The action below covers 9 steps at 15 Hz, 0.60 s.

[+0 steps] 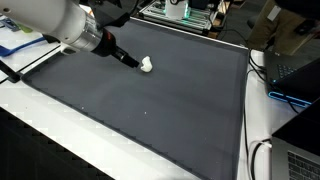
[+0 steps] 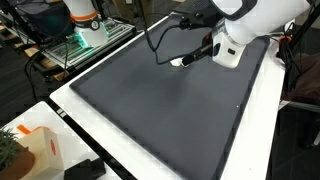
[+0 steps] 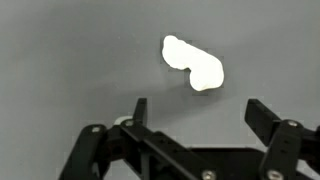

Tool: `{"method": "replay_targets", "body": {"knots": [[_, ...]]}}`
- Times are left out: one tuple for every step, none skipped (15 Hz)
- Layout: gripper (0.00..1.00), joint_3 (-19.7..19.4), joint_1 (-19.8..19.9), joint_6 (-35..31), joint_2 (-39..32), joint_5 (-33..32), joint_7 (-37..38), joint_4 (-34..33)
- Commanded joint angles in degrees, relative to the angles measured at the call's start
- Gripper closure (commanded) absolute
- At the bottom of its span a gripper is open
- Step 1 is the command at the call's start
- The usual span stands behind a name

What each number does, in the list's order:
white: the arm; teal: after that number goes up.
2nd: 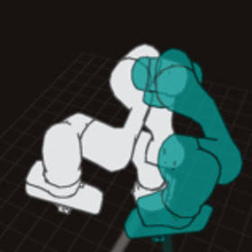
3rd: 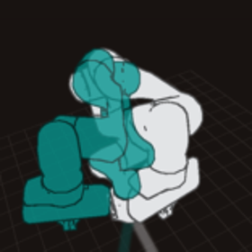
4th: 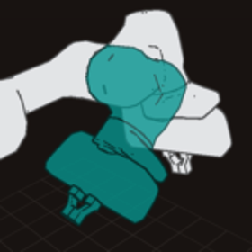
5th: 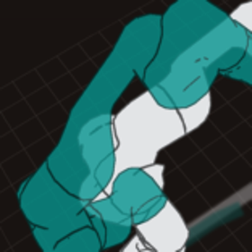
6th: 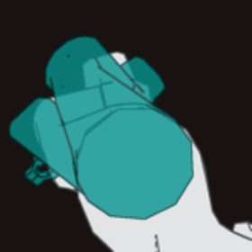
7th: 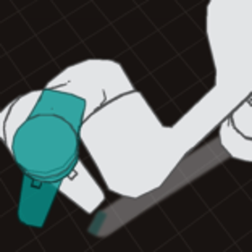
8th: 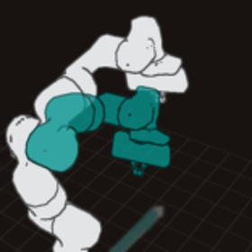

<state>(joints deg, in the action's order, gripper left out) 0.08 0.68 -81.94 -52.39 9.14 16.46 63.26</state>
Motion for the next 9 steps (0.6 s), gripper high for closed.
{"method": "replay_targets", "body": {"knots": [[0.0, 0.1, 1.1, 3.4, -3.8, 2.3, 0.2, -5.0], [0.0, 0.0, 1.2, 3.6, -3.8, 2.5, 0.4, -5.3], [0.0, -0.1, 1.0, 3.5, -3.4, 2.3, 0.6, -5.0], [0.0, -0.6, 0.4, 1.0, -0.7, 1.5, 0.5, -1.9], [0.0, -0.5, 0.2, -0.7, 1.9, 1.1, -0.8, 1.1], [0.0, -0.6, -0.7, -3.4, 6.8, -1.2, -2.6, 7.0], [0.0, -0.9, -1.4, -4.4, 9.6, -3.4, -4.7, 9.5], [0.0, -1.2, -1.9, -6.1, 11.3, -4.8, -7.1, 11.0], [0.0, -1.4, -2.4, -8.3, 13.7, -6.4, -7.3, 13.1]]}}
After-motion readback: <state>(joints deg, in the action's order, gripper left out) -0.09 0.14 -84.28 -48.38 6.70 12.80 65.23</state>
